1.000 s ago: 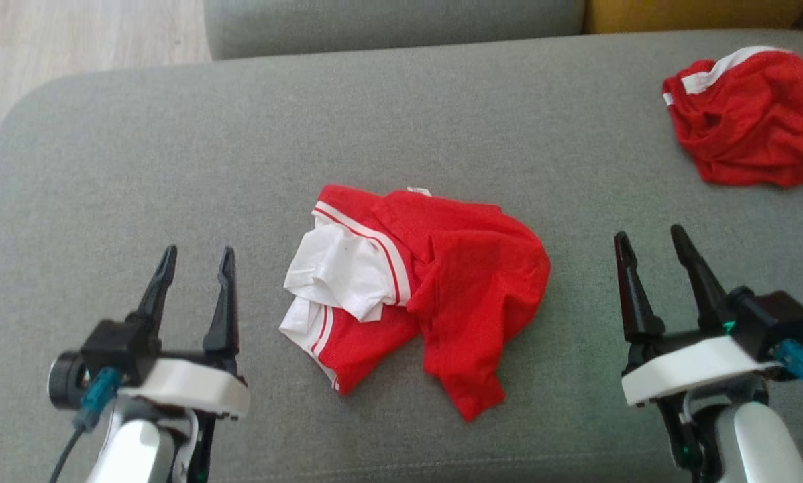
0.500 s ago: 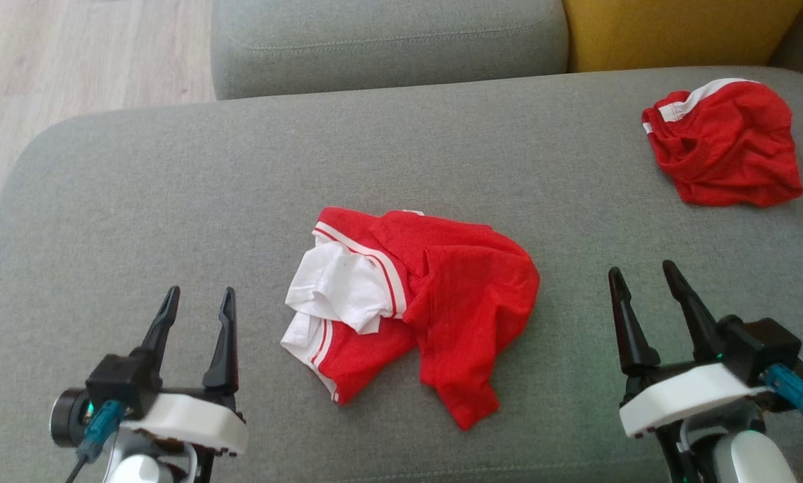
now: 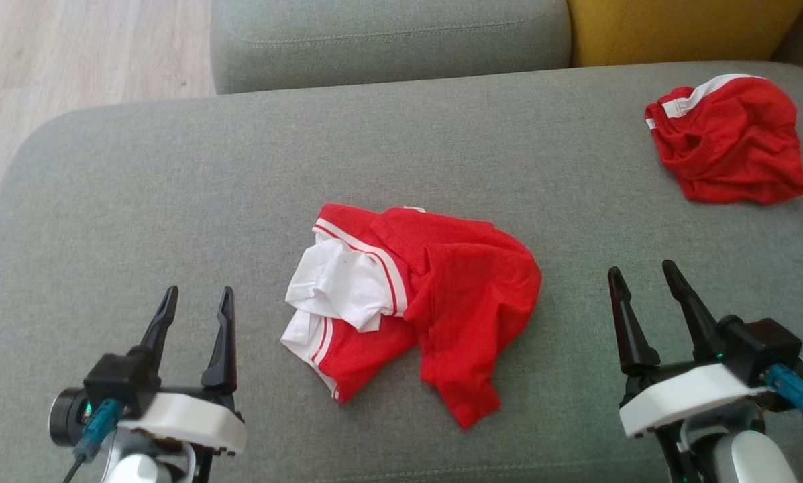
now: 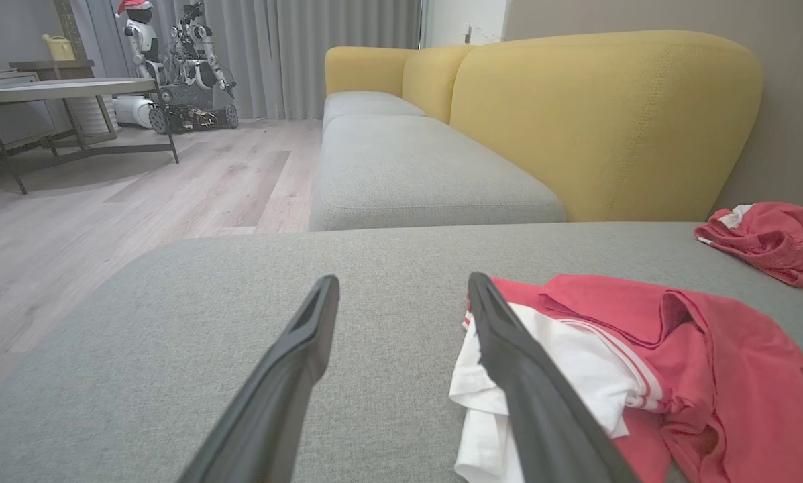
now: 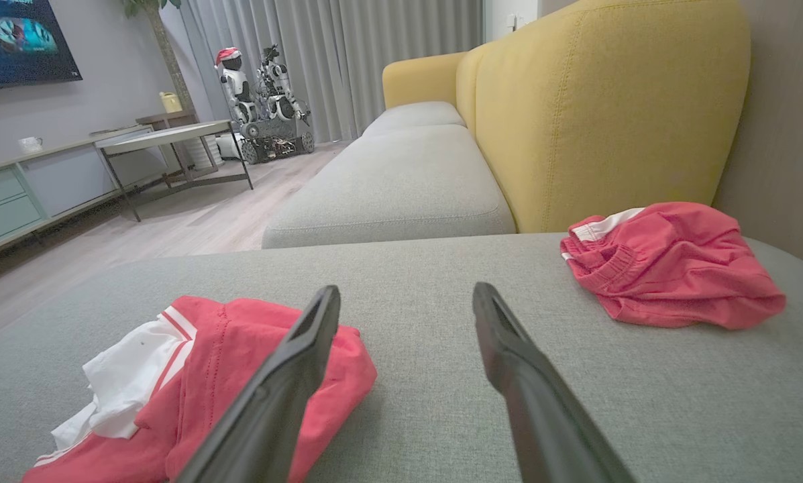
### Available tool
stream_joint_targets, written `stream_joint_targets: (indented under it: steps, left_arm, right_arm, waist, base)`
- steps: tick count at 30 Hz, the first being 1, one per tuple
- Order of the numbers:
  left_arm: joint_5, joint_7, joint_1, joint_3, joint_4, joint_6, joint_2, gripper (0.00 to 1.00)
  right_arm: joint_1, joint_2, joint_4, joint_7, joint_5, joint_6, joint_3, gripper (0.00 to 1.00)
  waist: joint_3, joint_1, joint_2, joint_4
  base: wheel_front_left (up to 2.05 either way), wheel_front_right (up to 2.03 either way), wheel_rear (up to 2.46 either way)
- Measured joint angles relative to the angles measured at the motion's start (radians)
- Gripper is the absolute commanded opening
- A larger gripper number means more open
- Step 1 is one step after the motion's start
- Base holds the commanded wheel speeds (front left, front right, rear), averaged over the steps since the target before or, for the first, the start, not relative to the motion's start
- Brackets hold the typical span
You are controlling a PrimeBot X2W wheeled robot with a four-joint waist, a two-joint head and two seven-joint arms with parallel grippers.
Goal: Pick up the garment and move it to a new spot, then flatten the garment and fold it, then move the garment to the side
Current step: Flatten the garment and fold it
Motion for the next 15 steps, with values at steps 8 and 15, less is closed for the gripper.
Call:
stream_joint_targets:
  steps: [8, 15]
  left_arm:
    - [0.000, 0.000, -0.001, -0.002, 0.000, 0.001, 0.000, 1.00]
    - [0.000, 0.000, -0.005, -0.003, -0.003, 0.001, 0.000, 1.00]
  right_arm:
    - [0.000, 0.000, 0.000, 0.000, 0.000, 0.000, 0.007, 1.00]
    - [-0.005, -0.004, 0.015, 0.032, 0.000, 0.000, 0.105, 1.00]
  waist:
    - [0.006, 0.0000, 0.0000, 0.007]
    - [0.024, 0.0000, 0.0000, 0.017]
  base:
    - [0.00, 0.00, 0.00]
    - [0.00, 0.00, 0.00]
